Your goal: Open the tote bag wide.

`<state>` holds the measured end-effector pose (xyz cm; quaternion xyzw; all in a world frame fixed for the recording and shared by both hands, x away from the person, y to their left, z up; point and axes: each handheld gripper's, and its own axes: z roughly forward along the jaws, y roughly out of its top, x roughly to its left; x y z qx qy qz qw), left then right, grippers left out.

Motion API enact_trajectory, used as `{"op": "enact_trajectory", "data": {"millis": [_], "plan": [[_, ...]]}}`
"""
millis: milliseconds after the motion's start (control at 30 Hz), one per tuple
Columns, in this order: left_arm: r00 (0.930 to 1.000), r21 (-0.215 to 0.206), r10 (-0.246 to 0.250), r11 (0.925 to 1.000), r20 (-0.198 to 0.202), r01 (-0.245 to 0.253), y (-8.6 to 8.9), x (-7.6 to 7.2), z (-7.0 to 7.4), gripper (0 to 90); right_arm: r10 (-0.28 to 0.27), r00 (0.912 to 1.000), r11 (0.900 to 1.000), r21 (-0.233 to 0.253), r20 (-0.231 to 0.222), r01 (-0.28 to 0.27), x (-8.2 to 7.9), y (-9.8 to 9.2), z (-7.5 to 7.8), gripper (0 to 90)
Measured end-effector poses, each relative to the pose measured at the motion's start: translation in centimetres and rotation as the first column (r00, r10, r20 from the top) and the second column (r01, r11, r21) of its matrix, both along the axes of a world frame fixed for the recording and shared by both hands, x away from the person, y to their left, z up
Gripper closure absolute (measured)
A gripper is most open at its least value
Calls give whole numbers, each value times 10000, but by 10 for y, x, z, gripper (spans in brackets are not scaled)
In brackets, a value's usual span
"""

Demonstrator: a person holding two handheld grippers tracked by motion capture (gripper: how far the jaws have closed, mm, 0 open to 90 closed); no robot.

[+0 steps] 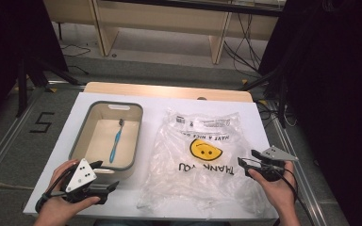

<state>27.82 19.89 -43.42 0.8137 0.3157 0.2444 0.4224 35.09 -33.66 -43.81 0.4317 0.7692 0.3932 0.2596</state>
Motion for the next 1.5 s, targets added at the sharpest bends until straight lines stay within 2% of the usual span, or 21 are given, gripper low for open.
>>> {"op": "enact_trajectory", "data": {"millis": [267, 300, 400, 433, 533, 600, 633, 733, 833, 867, 900, 1000, 1133, 1200, 1233, 1300, 1433, 1500], "plan": [[10000, -47, 52, 10000, -20, -52, 1, 1, 1, 177, 774, 9970, 9969, -150, 45, -773, -3, 12, 7, 379], [10000, -39, 48, 10000, -33, -48, 1, 1, 1, 178, 1121, 9937, 9934, -246, 24, -1120, -3, 17, 9, 391], [10000, -9, -9, 10000, -41, 9, -1, 1, 1, 179, 1719, 9851, 9842, -427, -59, -1720, -5, 26, 13, 402], [10000, 3, -15, 10000, -44, 15, -1, 1, 1, 179, 1719, 9851, 9842, -427, -59, -1720, -5, 26, 13, 402], [10000, 20, -76, 10000, -44, 76, -2, 1, 1, 180, 2302, 9731, 9704, -722, -92, -2303, -7, 39, 16, 414], [9999, 15, -95, 10000, -39, 95, -3, 0, 2, 181, 2525, 9674, 9642, -789, -198, -2532, -7, 45, 15, 417], [9999, 26, -119, 9999, -42, 119, -4, 0, 2, 181, 2525, 9674, 9642, -789, -198, -2532, -7, 45, 15, 417], [9999, 40, -126, 9999, -32, 126, -4, 0, 2, 182, 2949, 9545, 9503, -904, -440, -2978, -7, 56, 13, 417], [9999, 36, -151, 9999, -35, 151, -5, 0, 2, 182, 3254, 9438, 9386, -1006, -588, -3299, -8, 63, 11, 418], [9999, 34, -155, 9999, -30, 155, -5, 0, 2, 182, 3254, 9438, 9386, -1006, -588, -3299, -8, 63, 11, 418], [9999, 37, -155, 9999, -36, 155, -5, 0, 2, 182, 3404, 9380, 9327, -1025, -658, -3457, -7, 67, 10, 421], [9998, 34, -169, 9999, -52, 169, -6, 0, 2, 182, 3499, 9337, 9288, -1020, -764, -3564, -7, 71, 8, 422], [9998, 64, -202, 9998, -50, 203, -7, -1, 2, 182, 3703, 9232, 9173, -1162, -1030, -3809, -8, 77, 4, 422], [9997, 59, -235, 9997, -14, 235, -8, -1, 3, 182, 3741, 9210, 9136, -1275, -1091, -3862, -8, 78, 3, 421], [9997, 48, -252, 9997, 7, 252, -8, -2, 3, 182, 3809, 9176, 9101, -1290, -1137, -3938, -8, 79, 3, 422], [9995, 64, -322, 9995, -11, 323, -10, -2, 3, 183, 4063, 9053, 8988, -1240, -1238, -4203, -10, 81, 2, 421], [9989, 89, -460, 9989, -28, 460, -13, -3, 3, 184, 4747, 8637, 8592, -1236, -1693, -4965, -14, 89, -1, 422], [9987, 110, -496, 9987, -58, 497, -15, -3, 2, 184, 4911, 8515, 8464, -1306, -1838, -5164, -15, 93, -2, 422]]}}
